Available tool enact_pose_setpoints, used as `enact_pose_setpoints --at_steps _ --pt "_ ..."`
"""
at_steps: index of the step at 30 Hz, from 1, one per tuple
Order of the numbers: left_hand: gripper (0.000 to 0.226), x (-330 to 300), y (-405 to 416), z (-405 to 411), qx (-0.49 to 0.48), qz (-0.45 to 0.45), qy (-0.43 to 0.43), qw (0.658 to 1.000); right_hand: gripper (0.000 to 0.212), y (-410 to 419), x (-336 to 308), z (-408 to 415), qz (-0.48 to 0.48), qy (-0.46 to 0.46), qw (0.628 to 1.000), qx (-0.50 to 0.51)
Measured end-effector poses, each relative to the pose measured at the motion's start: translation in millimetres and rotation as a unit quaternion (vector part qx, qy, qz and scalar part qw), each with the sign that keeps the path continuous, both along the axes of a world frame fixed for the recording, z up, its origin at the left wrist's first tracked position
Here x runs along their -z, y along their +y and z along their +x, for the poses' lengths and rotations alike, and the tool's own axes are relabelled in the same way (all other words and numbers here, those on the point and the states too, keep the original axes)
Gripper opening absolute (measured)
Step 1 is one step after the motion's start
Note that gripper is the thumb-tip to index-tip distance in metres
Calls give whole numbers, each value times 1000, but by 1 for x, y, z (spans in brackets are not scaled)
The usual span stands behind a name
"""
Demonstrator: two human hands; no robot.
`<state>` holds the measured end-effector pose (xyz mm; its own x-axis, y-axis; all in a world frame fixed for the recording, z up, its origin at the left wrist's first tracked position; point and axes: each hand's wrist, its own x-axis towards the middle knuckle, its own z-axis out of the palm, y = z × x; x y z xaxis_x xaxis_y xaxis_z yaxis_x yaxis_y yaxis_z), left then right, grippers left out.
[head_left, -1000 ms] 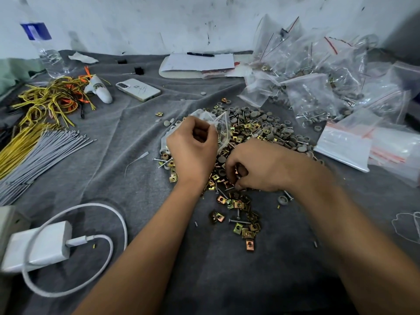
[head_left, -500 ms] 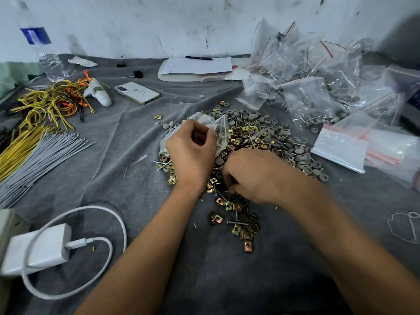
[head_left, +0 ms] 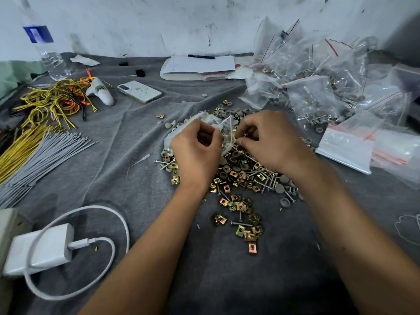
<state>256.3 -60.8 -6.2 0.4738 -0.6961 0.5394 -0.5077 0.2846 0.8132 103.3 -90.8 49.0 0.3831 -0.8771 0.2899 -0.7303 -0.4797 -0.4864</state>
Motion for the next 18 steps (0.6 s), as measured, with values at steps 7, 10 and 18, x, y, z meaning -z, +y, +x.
enact_pose_setpoints --at_steps 7,10,18 --pt "14 1 -1 -2 5 -16 -3 1000 23 -3 5 13 -34 -114 993 16" --pt "13 1 -1 -1 5 -27 5 1000 18 -7 12 20 -32 -125 991 20" --pt "14 -2 1 0 -11 -78 9 997 13 -5 25 29 -76 -117 990 -20"
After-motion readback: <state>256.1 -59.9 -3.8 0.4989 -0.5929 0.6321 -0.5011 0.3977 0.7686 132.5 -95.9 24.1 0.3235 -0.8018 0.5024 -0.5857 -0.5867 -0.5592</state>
